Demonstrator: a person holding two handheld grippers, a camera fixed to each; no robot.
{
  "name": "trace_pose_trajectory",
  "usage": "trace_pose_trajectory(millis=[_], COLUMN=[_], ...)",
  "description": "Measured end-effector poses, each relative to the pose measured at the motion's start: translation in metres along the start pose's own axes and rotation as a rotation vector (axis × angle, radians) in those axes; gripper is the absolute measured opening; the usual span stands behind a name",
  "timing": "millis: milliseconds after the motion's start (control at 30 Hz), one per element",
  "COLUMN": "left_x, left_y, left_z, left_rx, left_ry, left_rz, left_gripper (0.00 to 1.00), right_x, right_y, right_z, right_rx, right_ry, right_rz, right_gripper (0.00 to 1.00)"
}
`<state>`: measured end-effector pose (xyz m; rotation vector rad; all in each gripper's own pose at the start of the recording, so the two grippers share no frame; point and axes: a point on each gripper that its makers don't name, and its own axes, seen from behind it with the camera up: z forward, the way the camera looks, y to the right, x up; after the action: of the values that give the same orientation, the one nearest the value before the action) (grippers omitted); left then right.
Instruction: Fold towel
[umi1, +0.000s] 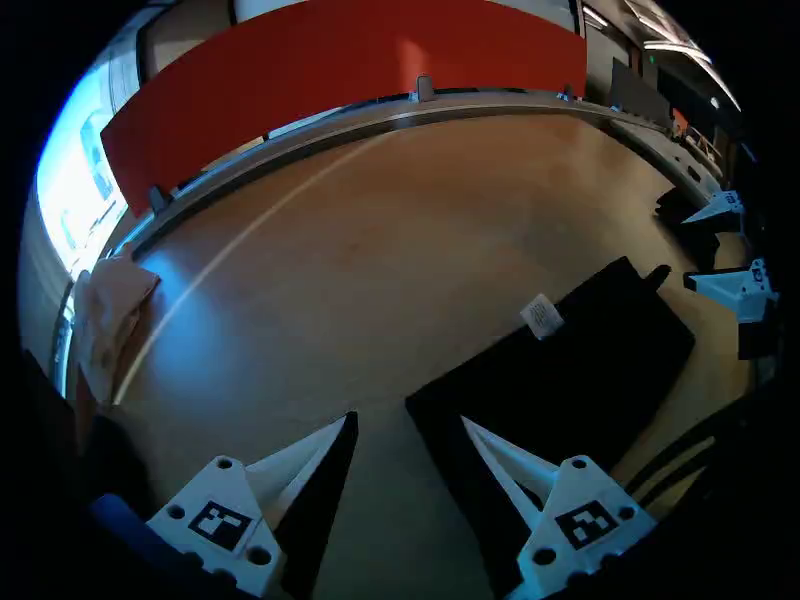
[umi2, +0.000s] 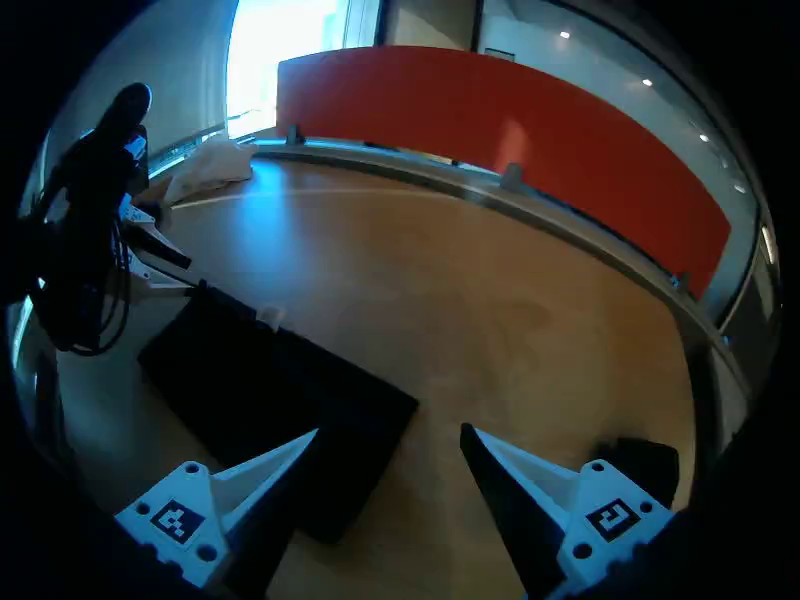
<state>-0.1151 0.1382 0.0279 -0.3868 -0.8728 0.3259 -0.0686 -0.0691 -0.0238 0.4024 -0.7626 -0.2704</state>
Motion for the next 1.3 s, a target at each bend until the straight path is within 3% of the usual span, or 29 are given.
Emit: trace_pose_trajectory(millis=[133,200,267,333,667,1300], left_x=[0.001,0.002,0.002,0.002,-0.004,-0.032], left_y=[0.001,0.002,0.005,0.007,0.005,0.012], left_z=[-0.002,-0.005,-0.009,-0.012,-0.022,-0.062], left_rx=[-0.003,-0.012,-0.026,-0.036,-0.030,-0.004], left_ry=[0.004,0.009,0.016,0.021,0.028,0.048], left_rz=[-0.002,-0.007,-0.014,-0.023,-0.040,-0.091], left_gripper=[0.65,0.76,0.97,1.00,1.00,1.00], right_x=[0.000,0.000,0.001,0.000,-0.002,-0.010], right_y=[0.000,0.000,0.000,-0.001,-0.004,-0.011], right_z=[-0.001,-0.002,-0.003,-0.003,-0.007,-0.017], right_rx=[0.000,0.001,0.001,0.002,0.008,0.016], right_ry=[0.002,0.004,0.005,0.006,0.008,0.011], right_rz=[0.002,0.002,0.002,0.003,0.002,-0.004], right_gripper=[1.00,1.00,1.00,1.00,1.00,1.00])
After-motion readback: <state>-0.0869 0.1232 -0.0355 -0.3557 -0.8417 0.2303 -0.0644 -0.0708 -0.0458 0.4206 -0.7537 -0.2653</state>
